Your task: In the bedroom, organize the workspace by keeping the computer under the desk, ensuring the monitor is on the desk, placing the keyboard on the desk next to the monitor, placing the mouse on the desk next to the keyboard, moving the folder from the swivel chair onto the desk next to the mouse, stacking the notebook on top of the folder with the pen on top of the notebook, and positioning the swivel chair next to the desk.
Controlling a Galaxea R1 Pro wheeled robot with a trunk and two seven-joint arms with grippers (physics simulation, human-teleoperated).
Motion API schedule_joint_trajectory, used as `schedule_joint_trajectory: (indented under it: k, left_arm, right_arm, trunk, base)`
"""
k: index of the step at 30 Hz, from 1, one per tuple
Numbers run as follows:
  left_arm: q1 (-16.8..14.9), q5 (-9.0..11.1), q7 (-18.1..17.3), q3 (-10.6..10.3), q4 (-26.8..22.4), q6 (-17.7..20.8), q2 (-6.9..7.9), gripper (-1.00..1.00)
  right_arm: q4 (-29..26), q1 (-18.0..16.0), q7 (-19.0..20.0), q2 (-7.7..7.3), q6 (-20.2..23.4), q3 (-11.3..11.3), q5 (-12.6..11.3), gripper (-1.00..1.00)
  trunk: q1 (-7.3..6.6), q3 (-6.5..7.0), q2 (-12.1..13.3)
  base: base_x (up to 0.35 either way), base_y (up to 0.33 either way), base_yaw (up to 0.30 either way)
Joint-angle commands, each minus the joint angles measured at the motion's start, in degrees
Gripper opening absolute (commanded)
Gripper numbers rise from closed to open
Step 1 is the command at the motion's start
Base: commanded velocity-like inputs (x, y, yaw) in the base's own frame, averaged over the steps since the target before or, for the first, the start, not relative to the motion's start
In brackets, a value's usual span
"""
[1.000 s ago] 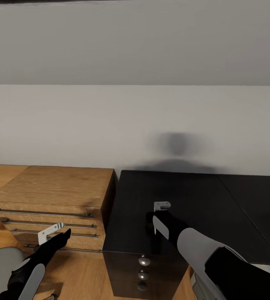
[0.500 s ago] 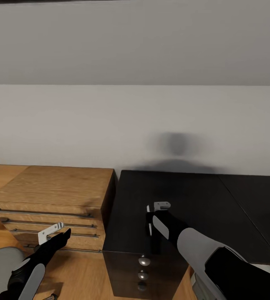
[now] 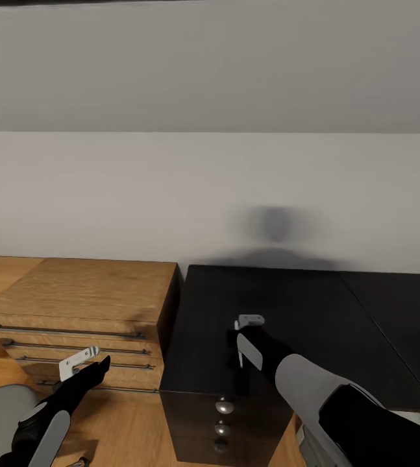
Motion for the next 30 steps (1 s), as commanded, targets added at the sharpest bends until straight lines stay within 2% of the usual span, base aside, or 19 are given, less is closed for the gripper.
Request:
schedule_joint_trajectory:
  k: [1, 30]
  left_arm:
    - [0.0, 0.6, 0.4, 0.0, -0.1, 0.2, 0.01, 1.00]
    - [0.0, 0.7, 0.4, 0.0, -0.1, 0.2, 0.02, 1.00]
  right_arm:
    - [3.3, 0.0, -0.3, 0.00, 0.5, 0.1, -2.1, -1.00]
    - [3.3, 0.0, -0.3, 0.00, 0.8, 0.1, -2.4, -1.00]
  trunk:
    - [0.01, -0.08, 0.0]
    - [-0.21, 0.10, 0.4]
  base:
    - [0.000, 0.000, 0.000]
    - [0.000, 0.000, 0.000]
